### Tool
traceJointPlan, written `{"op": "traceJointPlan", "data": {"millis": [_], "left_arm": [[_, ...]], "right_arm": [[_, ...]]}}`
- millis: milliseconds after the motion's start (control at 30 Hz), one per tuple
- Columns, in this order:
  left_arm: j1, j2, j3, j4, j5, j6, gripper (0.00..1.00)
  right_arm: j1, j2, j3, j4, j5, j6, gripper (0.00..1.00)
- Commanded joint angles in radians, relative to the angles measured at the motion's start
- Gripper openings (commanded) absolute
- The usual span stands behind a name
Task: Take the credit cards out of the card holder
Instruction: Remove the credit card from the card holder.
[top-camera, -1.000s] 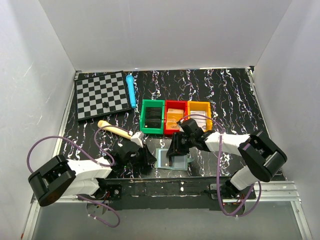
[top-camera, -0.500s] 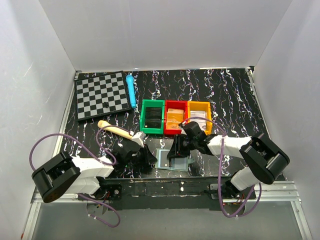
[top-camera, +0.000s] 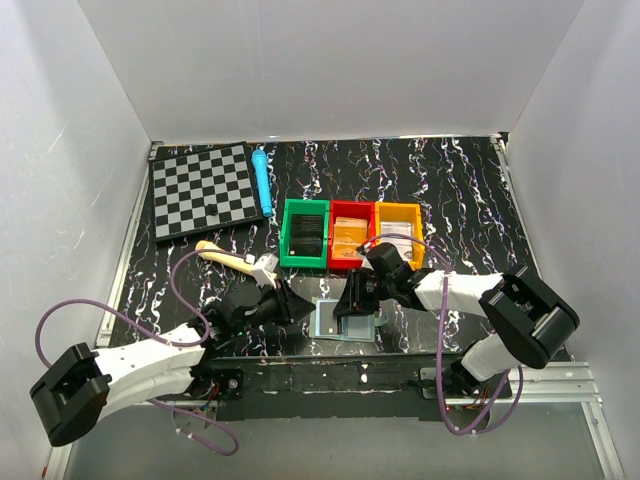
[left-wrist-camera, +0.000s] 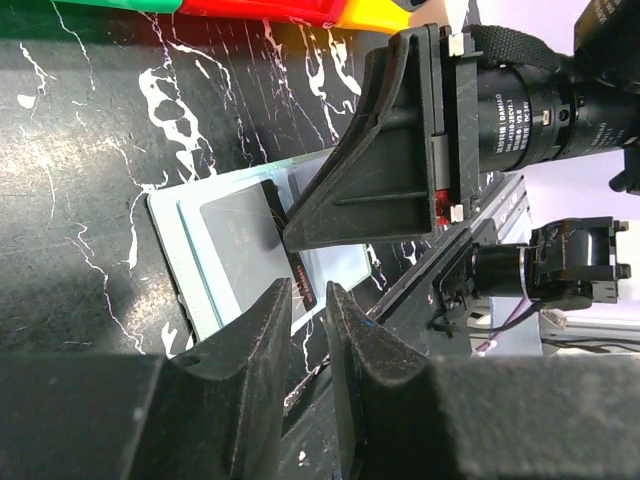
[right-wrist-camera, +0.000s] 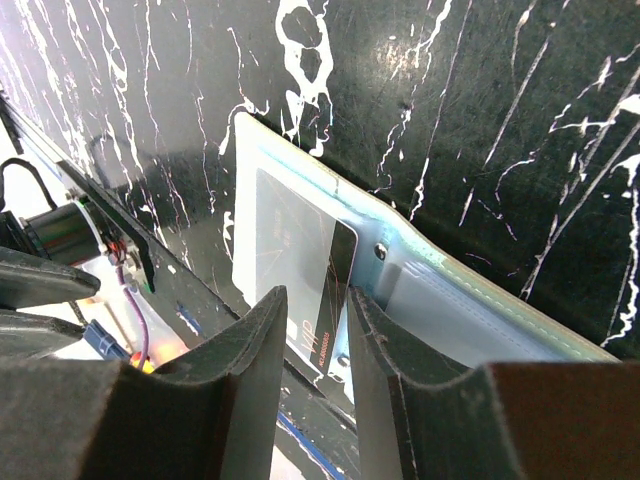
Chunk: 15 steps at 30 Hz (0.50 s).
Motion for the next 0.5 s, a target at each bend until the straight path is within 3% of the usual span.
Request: {"op": "traceJointPlan", "data": {"millis": [0, 200, 467], "left_arm": [[0.004, 0.038, 0.045, -0.007, -0.005, 0.038, 0.21], [0.005, 0.21, 0.043, 0.117, 0.089, 0.029, 0.17], [0.005, 0.308, 0.025, 0.231, 0.141, 0.01, 0.17]], "right_arm": [[0.005, -0.018, 0.003, 0.0, 0.001, -0.011, 0.38], [0.005, -0.018, 0.006, -0.006, -0.006, -0.013, 0.4], [0.005, -0.02, 0.007, -0.009, -0.02, -0.011, 0.4]]}}
